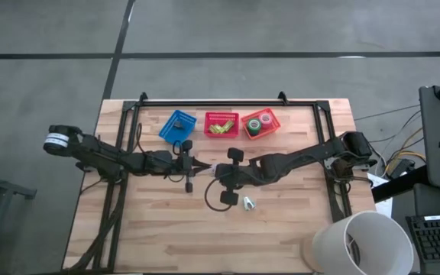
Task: Pick and place Stapler, Stapler remover, tape
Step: Put the purple staple remover into the blue bin
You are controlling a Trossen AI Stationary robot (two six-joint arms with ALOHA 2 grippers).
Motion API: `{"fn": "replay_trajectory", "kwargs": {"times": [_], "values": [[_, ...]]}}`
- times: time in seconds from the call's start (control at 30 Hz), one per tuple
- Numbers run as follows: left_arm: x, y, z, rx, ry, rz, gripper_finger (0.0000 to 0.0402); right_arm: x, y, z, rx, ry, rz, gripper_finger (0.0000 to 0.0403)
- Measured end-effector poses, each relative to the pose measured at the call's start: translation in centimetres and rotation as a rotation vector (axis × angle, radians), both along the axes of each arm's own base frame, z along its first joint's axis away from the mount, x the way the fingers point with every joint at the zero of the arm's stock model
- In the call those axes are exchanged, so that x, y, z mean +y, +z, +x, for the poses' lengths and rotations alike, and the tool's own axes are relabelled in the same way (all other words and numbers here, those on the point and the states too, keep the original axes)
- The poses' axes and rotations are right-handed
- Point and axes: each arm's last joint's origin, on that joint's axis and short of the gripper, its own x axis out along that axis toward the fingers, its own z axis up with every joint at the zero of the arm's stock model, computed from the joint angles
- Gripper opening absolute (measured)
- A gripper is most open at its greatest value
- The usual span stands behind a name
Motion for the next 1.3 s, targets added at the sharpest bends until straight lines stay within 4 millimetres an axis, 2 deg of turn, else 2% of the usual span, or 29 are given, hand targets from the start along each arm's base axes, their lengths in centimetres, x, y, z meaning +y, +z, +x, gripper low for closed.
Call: {"fn": "replay_trajectory", "kwargs": {"times": [0.23,0.4,0.53,0.7,1.0,1.1,1.3], "values": [[0.1,0.0,-0.2,0.013,0.019,-0.001,0.0001,0.0,0.0,0.0,-0.005,-0.019,0.015,0.0103],[0.5,-0.8,-0.9,0.057,0.122,0.018,0.0001,0.0,0.0,-0.1,0.003,-0.048,0.037,0.0155],[0.8,-1.0,-1.7,0.083,0.202,0.009,0.0,0.0,0.1,-0.2,0.003,-0.048,0.043,0.0181],[1.3,-1.0,-3.3,0.113,0.367,0.032,0.0,0.0,0.0,-0.3,0.013,-0.069,0.055,0.0195],[3.7,-1.3,-6.7,0.265,0.863,0.202,0.0,0.0,-0.3,-0.6,0.031,-0.109,0.085,0.0194],[5.1,-1.5,-7.1,0.28,0.915,0.143,0.0,0.0,-0.3,-0.6,0.031,-0.113,0.087,0.0196],[8.8,-2.2,-7.7,0.317,0.866,-0.07,0.0,0.1,-0.5,-0.7,0.034,-0.116,0.09,0.0196]]}}
